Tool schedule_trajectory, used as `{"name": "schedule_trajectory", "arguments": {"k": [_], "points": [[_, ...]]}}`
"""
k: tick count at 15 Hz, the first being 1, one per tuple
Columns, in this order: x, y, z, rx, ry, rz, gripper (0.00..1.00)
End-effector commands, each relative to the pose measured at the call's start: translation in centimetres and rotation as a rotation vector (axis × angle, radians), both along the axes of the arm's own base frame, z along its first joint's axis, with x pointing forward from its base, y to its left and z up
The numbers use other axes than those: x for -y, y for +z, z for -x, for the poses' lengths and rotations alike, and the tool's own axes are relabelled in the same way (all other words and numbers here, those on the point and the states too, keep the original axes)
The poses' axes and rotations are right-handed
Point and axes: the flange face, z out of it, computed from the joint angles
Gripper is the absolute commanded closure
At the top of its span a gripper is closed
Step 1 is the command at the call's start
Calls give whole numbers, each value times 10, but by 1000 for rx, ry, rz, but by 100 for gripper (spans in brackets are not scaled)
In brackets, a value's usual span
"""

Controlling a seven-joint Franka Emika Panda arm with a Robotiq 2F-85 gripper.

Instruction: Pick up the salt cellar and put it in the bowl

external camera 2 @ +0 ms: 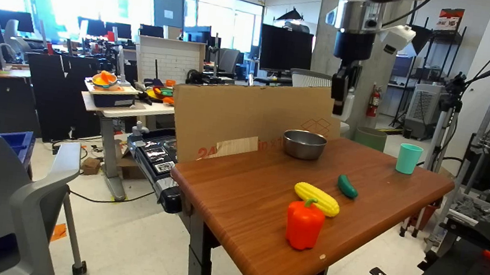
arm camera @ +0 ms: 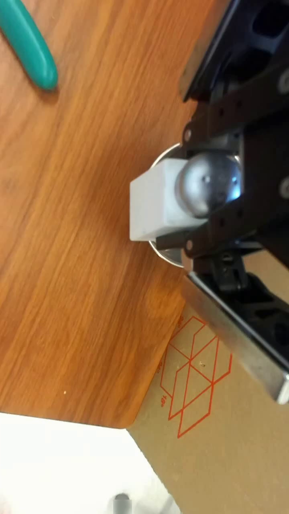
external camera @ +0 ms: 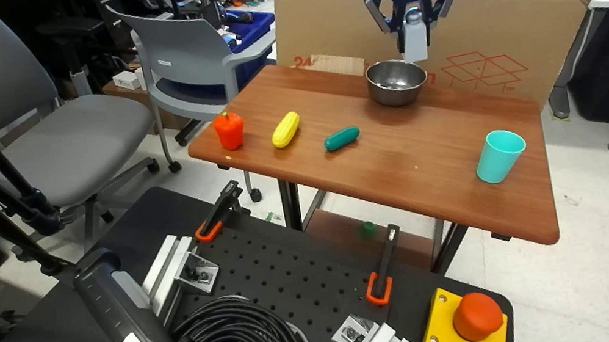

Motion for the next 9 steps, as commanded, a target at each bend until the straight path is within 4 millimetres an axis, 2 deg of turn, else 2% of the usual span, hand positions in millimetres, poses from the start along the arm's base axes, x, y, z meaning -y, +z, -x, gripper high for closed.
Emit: {"name": "schedule_trajectory", "arguments": {"k": [1,4,9], "points": [[-1,-22,-37,24,-19,-14,88],[-7,-34,-55,27,-21,-29,88],[-16,-55,-69,9,-30,-59,88]]}}
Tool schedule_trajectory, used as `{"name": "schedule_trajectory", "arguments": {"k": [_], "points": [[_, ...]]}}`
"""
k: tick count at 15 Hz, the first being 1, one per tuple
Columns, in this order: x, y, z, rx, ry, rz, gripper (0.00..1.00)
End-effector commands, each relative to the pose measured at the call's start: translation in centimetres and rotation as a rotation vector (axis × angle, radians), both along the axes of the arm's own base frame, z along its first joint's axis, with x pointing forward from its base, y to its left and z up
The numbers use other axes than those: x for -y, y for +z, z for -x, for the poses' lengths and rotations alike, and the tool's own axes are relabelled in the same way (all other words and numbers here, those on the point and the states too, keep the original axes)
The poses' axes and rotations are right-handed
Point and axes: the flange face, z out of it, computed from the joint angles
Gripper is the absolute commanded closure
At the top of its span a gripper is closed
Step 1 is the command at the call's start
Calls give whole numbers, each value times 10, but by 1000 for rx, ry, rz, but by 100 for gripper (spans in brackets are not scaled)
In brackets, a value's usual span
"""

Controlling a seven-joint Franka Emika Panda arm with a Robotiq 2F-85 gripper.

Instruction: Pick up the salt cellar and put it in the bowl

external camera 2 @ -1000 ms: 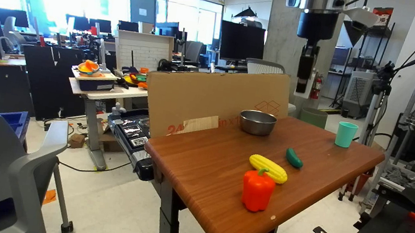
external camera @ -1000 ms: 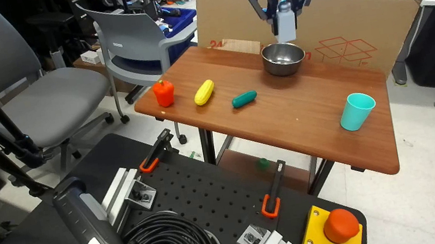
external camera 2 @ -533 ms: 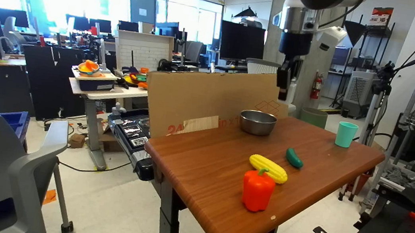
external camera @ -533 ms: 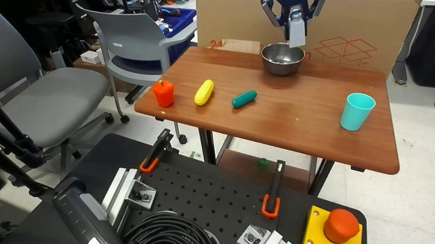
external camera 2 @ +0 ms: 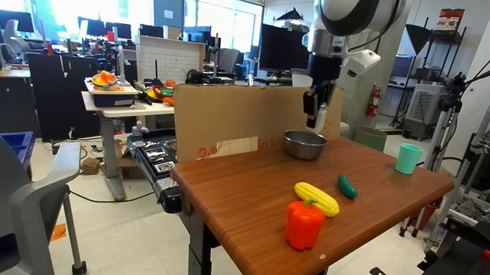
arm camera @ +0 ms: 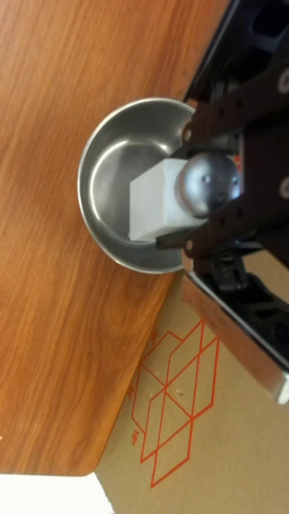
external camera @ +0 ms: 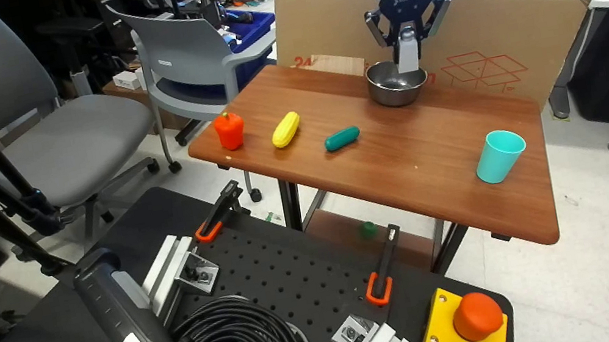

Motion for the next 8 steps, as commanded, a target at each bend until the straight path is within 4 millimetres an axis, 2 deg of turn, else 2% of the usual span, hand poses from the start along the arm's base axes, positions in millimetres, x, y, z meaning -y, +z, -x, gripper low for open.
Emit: {"name": "schedule_trajectory", "arguments": {"k": [1,8], "points": [[-7,-12,-15,-5,-16,-37,88],[-10,-43,-16,-77,-74,-80,88]]}}
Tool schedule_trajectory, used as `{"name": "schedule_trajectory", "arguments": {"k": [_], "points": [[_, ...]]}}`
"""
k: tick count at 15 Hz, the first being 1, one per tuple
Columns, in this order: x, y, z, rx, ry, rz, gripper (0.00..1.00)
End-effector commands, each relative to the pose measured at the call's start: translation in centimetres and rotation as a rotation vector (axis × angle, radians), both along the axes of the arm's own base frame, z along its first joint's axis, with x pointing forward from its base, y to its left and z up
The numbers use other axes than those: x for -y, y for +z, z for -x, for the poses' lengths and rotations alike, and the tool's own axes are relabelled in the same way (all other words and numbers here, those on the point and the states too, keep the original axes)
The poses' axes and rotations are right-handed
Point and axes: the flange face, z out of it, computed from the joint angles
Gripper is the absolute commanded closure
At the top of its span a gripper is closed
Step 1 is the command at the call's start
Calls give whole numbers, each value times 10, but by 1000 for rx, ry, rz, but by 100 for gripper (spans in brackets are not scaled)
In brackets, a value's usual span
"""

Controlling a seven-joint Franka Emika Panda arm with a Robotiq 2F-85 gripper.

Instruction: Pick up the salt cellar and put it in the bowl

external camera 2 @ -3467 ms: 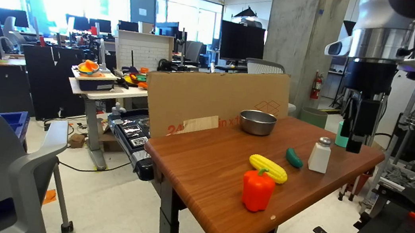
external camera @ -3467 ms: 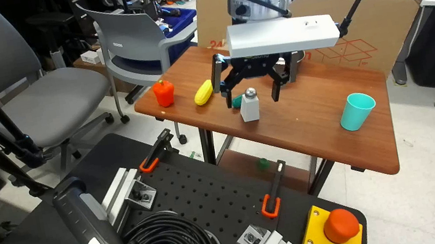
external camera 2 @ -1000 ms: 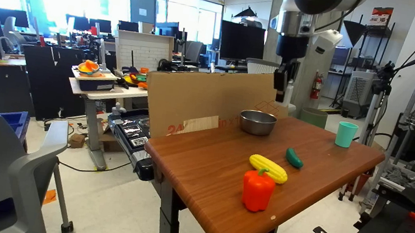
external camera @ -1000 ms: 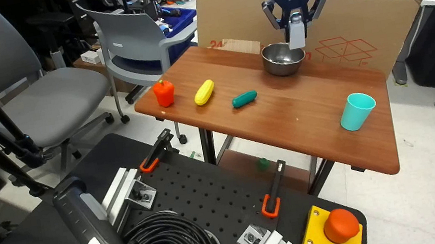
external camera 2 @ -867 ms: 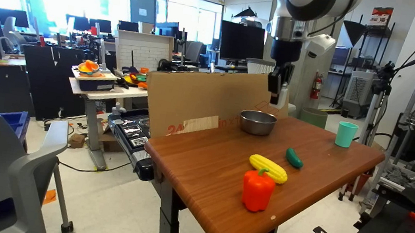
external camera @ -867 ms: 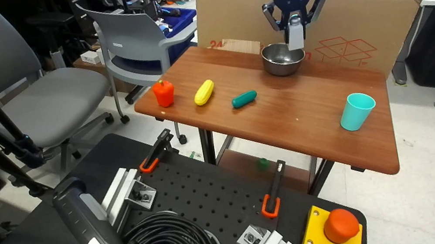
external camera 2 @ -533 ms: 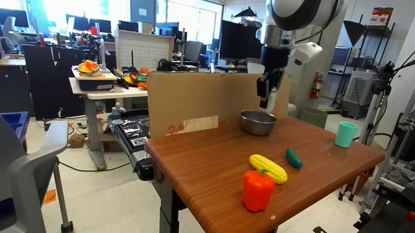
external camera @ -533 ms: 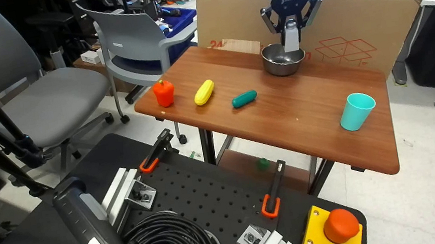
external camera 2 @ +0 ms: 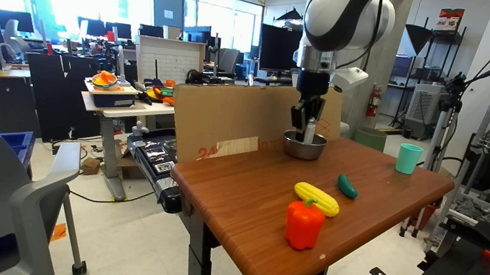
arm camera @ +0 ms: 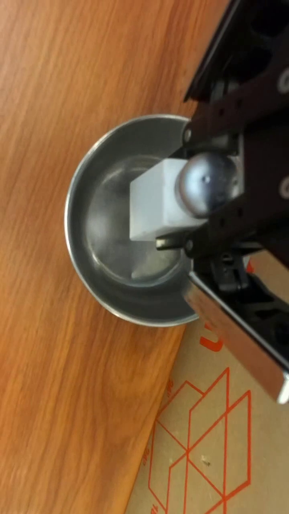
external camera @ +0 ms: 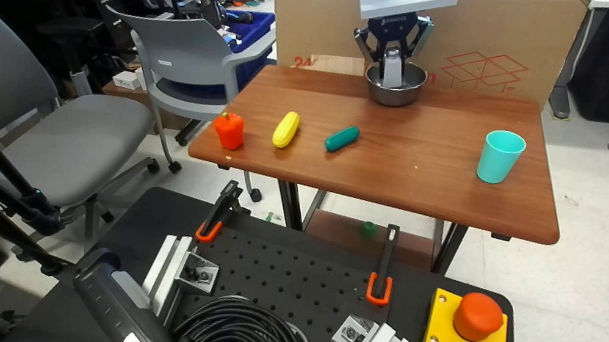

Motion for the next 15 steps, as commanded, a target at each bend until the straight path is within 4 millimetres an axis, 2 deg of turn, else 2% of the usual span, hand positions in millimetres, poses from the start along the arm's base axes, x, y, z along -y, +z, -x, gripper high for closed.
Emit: {"name": "schedule_trajectory", "arguments": {"k": [1,6,7,9,13,15], "points": [[6,-8,-5,-54,-52,-13,88],[13,-1,-6,-95,-105,2,88],[13,2,-7,-101,-115,6,38],[11,11,-10,-103,-129,8,30],[2,39,-15,-86,-140,14,1],[-5,63,-13,-88,-136,-4,0]]}}
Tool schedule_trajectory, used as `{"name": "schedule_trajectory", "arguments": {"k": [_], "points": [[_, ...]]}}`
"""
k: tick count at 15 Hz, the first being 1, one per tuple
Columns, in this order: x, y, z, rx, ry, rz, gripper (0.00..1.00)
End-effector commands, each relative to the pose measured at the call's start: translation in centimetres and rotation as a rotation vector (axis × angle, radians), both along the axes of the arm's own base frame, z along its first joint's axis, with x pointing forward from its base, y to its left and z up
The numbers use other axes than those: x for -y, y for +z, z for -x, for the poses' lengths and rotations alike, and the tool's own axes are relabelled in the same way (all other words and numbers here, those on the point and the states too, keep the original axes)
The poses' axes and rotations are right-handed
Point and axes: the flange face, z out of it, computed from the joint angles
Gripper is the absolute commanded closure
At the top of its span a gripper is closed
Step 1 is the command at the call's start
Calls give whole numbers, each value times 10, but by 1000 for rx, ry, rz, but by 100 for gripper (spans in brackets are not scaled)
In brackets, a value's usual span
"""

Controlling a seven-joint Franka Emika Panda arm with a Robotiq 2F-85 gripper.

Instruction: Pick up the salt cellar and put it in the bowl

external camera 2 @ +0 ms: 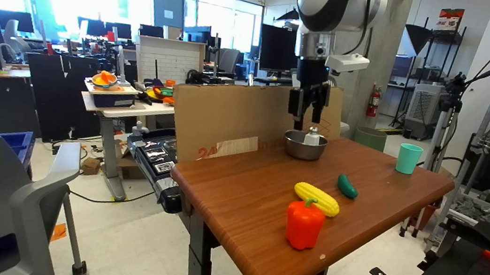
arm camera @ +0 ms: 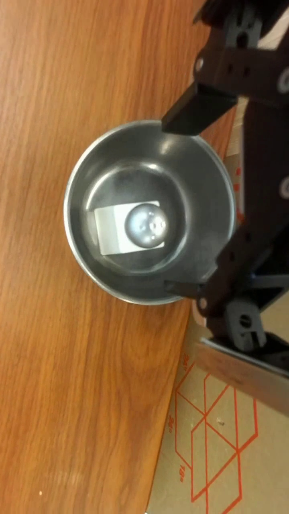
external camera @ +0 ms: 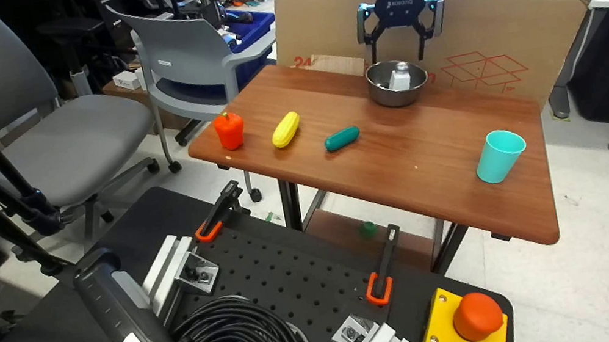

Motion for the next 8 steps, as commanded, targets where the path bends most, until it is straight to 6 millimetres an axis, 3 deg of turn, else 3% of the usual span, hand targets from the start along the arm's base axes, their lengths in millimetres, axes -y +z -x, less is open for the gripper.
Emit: {"name": "schedule_trajectory", "arguments": {"k": [1,3,4,6,8], "points": [[-13,50,5,-16,-16,-21,0],[-11,84,18,-40,-62,6,0],[-10,51,3,-19,-20,-1,0],[-10,80,10,-26,-42,5,0],[-10,88,13,-25,-46,6,0]]}}
